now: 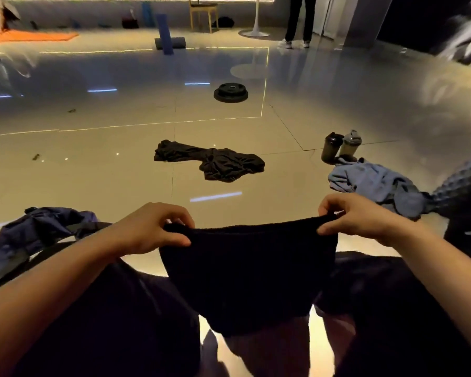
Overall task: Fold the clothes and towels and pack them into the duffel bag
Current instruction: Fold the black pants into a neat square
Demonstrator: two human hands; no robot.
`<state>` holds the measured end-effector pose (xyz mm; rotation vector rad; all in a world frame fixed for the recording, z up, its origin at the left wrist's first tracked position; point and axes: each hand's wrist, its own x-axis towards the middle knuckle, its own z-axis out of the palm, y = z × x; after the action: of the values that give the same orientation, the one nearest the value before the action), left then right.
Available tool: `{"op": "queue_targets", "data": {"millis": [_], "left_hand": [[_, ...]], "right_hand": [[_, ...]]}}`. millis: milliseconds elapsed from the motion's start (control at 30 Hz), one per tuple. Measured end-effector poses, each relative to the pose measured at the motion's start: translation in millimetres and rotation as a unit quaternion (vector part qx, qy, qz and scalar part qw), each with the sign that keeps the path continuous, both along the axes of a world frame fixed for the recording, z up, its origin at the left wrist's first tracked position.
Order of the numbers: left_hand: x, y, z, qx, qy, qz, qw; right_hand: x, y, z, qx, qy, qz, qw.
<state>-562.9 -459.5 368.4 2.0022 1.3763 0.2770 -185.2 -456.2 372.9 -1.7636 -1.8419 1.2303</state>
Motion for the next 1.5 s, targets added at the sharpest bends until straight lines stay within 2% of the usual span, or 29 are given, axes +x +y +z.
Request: {"op": "queue_targets", "data": {"millis": [133,267,367,500,567,733,867,933,1000,1067,1100,1167,1233,1267,1333,1433,1500], "left_hand": [[18.8,46.4,15.9,-0.020,0.026,-0.015,0.999],[28.4,104.3,-30.9,-0.023,0.138,-0.085,0.987],[30.6,145.8,-96.3,-0.055,0.197,-0.136,0.969],[33.9,202.2,-185.7,-0.104,0.226,-0.178,0.952],[35.2,233.5,-224.5,-0.098,0.229,-0.171,0.953],[30.6,311.2,-293.5,-0.072,0.261,-0.123,0.955],[27.2,357.8,-340.1,0.015,0.249,-0.003,0.968],[28.9,357.2,-357.7,0.038,0.239,0.057,0.969],[31.2,336.4,-367.8,0.049,0.239,0.045,0.969],[30.5,306.1,-376.1,0.115,0.235,-0.102,0.960],[30.3,289.7,-380.6,0.114,0.236,-0.179,0.948],[29.2,265.3,-388.4,0.036,0.334,-0.276,0.901],[22.9,250.4,-398.6,-0.020,0.421,-0.263,0.868],[17.9,247.3,-402.7,-0.024,0.437,-0.249,0.864],[10.4,253.4,-402.4,-0.023,0.452,-0.223,0.864],[-6.0,261.0,-404.7,-0.026,0.482,-0.178,0.857],[-12.7,257.4,-407.0,0.005,0.456,-0.155,0.876]], "right_hand": [[12.3,22.2,-9.3,-0.005,-0.005,-0.020,1.000],[14.8,70.9,-38.9,-0.086,-0.081,0.055,0.992],[7.6,115.7,-82.7,-0.104,-0.201,0.179,0.958],[-4.3,179.6,-158.7,-0.100,-0.318,0.296,0.895],[-6.7,211.2,-199.9,-0.086,-0.344,0.312,0.881],[-13.0,280.1,-271.6,-0.051,-0.382,0.281,0.879],[-25.7,333.8,-306.5,0.038,-0.419,0.214,0.882],[-29.1,357.2,-327.5,0.083,-0.420,0.166,0.888],[-27.2,367.8,-349.8,0.107,-0.406,0.087,0.903],[-23.4,357.9,-365.1,0.095,-0.367,0.022,0.925],[-21.7,344.2,-372.0,0.091,-0.338,0.026,0.936],[-19.5,304.1,-385.6,0.106,-0.289,0.101,0.946],[-17.6,261.7,-397.1,0.068,-0.256,0.170,0.949],[-16.1,246.4,-402.4,0.025,-0.254,0.188,0.948],[-10.0,232.2,-413.3,-0.030,-0.279,0.219,0.935],[-1.0,248.5,-422.9,-0.023,-0.294,0.215,0.931],[2.3,263.4,-426.3,-0.010,-0.302,0.198,0.933]]}}
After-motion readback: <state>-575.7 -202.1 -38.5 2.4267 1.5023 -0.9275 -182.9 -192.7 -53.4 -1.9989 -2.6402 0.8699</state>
